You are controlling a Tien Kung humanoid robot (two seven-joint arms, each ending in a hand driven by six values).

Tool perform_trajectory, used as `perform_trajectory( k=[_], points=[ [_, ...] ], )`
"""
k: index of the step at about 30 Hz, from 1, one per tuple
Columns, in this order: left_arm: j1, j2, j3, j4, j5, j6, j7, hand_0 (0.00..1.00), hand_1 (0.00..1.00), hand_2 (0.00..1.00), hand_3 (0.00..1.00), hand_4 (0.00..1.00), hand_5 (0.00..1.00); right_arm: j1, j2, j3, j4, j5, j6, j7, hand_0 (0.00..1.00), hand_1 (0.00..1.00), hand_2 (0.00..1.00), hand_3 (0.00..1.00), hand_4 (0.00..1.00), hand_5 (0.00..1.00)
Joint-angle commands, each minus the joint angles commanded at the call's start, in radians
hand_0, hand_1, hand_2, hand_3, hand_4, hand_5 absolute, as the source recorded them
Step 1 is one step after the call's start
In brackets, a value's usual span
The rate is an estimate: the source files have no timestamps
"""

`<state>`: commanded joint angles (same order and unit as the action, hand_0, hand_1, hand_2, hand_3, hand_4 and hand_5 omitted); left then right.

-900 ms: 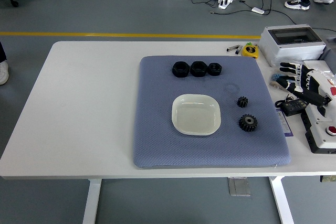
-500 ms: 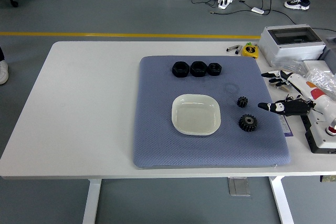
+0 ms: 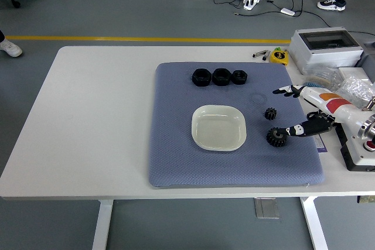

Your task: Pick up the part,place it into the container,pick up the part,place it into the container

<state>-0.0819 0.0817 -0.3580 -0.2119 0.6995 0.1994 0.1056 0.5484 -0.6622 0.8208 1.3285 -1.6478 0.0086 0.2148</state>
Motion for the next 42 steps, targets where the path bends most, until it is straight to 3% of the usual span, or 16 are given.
perform_trajectory(
  k=[8, 19, 21, 22, 42],
  points=[
    [0.006, 0.003, 0.029, -0.002, -0.044, 0.006, -0.009, 0.712, 0.731, 0.756, 0.663, 0.695, 0.669, 0.064, 0.006, -0.066, -0.013, -0.082, 0.036, 0.015, 0.767, 0.783, 0.832, 0.837, 0.998, 0.428],
    [0.012, 0.006, 0.071, -0.007, -0.096, 0.01, -0.018, 0.712, 0.731, 0.757, 0.666, 0.695, 0.668, 0.167, 0.039, -0.184, -0.078, -0.09, 0.059, 0.037, 0.682, 0.703, 0.749, 0.768, 0.998, 0.413],
    [0.012, 0.005, 0.079, -0.007, -0.11, 0.011, -0.02, 0.712, 0.731, 0.757, 0.666, 0.695, 0.668, 0.185, 0.047, -0.207, -0.098, -0.085, 0.06, 0.04, 0.682, 0.703, 0.749, 0.768, 0.998, 0.413],
    [0.013, 0.005, 0.083, -0.008, -0.117, 0.012, -0.022, 0.713, 0.733, 0.758, 0.668, 0.695, 0.667, 0.191, 0.051, -0.214, -0.105, -0.084, 0.061, 0.04, 0.659, 0.68, 0.729, 0.722, 0.998, 0.405],
    [-0.002, 0.008, 0.099, -0.012, -0.134, 0.009, -0.018, 0.716, 0.737, 0.758, 0.673, 0.696, 0.664, 0.26, 0.136, -0.326, -0.318, -0.164, 0.052, 0.045, 0.637, 0.672, 0.724, 0.71, 0.998, 0.376]
  ],
)
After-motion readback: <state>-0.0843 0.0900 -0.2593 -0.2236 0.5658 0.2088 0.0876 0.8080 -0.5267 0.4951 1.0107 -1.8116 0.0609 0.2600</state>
